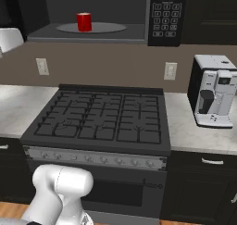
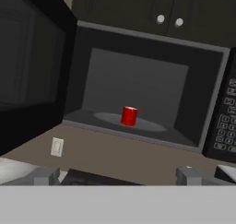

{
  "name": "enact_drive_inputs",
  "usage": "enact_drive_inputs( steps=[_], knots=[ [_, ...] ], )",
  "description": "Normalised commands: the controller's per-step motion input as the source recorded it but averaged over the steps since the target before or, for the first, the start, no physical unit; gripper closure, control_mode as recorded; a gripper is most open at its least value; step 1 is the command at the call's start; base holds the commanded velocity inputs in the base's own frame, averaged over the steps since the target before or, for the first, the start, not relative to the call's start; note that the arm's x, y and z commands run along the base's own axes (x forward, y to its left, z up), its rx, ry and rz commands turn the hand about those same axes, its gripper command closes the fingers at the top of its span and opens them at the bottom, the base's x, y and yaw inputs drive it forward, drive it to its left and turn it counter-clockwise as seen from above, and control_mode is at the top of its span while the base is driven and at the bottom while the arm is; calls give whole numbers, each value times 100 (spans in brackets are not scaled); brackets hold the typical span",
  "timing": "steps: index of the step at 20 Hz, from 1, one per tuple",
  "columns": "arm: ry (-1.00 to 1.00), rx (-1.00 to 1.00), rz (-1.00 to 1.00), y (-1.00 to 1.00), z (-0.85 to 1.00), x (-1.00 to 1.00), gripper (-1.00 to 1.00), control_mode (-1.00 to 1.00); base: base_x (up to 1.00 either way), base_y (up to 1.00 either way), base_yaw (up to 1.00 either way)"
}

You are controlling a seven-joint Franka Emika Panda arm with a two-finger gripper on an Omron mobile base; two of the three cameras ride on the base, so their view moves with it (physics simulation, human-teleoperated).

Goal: Pick the mug from the counter and place it inside the microwave. Then close the microwave.

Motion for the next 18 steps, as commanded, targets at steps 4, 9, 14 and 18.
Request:
enact_drive_inputs(
  steps=[4, 9, 14, 18],
  knots=[
    [-8, 0, 0, 0, -2, -36, -100, -100, 0, 0, 0],
    [-7, 0, 0, 0, 0, -36, -100, -100, 0, 0, 0],
    [-3, 0, 0, 0, 0, -44, -100, -100, 0, 0, 0],
    [0, 0, 0, 0, 0, -36, -100, -100, 0, 0, 0]
  ],
)
